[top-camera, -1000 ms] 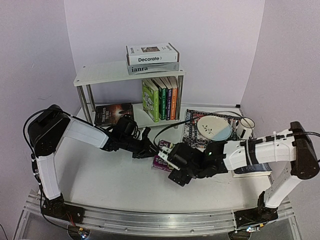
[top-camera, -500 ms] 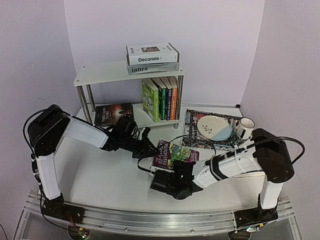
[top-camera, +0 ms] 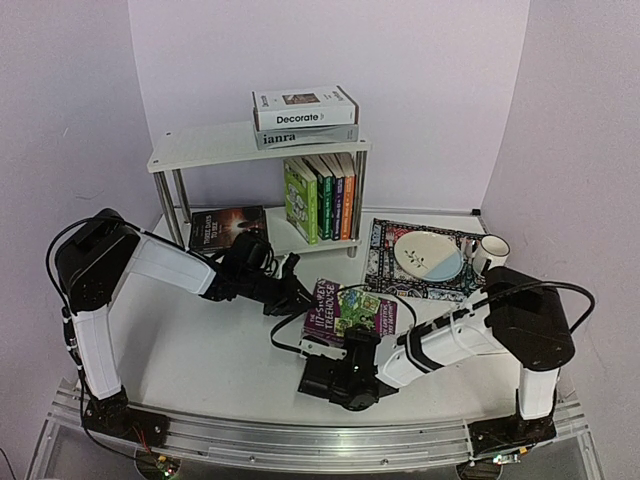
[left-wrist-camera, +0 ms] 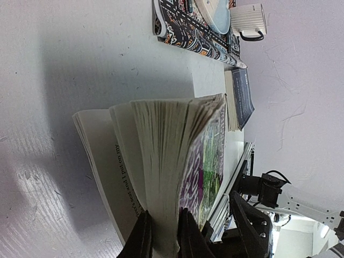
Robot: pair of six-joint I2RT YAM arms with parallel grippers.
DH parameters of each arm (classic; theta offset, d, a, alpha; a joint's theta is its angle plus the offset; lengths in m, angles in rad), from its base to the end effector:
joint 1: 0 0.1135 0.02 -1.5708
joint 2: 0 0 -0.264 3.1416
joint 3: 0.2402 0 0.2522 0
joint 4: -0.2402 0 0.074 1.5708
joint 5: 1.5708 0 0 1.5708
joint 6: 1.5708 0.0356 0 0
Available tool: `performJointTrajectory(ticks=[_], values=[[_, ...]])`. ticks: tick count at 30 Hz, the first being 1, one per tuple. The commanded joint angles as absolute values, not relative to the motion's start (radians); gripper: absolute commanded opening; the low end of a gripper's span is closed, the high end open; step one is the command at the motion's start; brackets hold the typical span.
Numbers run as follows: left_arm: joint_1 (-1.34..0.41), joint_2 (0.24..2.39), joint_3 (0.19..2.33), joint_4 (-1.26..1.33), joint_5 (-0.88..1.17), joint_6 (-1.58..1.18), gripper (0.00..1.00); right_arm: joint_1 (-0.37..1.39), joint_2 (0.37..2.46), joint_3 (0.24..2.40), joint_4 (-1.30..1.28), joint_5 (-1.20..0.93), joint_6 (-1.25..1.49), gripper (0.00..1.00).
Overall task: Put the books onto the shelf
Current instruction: Pick up the book at the center of the board, then pass from the left arm to the right
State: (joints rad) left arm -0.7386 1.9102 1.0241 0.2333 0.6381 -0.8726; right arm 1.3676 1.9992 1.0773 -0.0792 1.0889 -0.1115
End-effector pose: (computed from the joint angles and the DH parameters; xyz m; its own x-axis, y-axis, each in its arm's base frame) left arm 0.2747 -0.2788 0.1483 -0.9710 0.0520 -0.2335 0.2285 0.4902 -0.8411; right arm 0.1064 0.3603 0.1185 -0.1291 -0.8821 -0.4530 -0.3742 0.4664 -0.8016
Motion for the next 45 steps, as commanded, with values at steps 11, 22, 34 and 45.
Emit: performJointTrajectory(ticks=[11, 22, 34, 45], values=[[-0.733, 1.838, 1.035, 0.291, 0.712, -0.907, 0.0, 1.378, 2.053, 1.077, -0.087, 1.218, -0.104, 0.4], [-0.732, 1.793, 1.014, 0.291, 0.693, -0.883, 0.19, 1.379, 1.99, 1.075, -0.054, 1.245, -0.1, 0.0], [-0.732, 1.496, 0.872, 0.287, 0.451, -0.744, 0.79, 1.378, 1.769, 1.063, -0.023, 1.141, -0.137, 0.0], [-0.717, 1.149, 0.952, -0.126, -0.01, -0.517, 1.0, 1.289, 1.616, 1.109, 0.086, 0.879, -0.04, 0.0]])
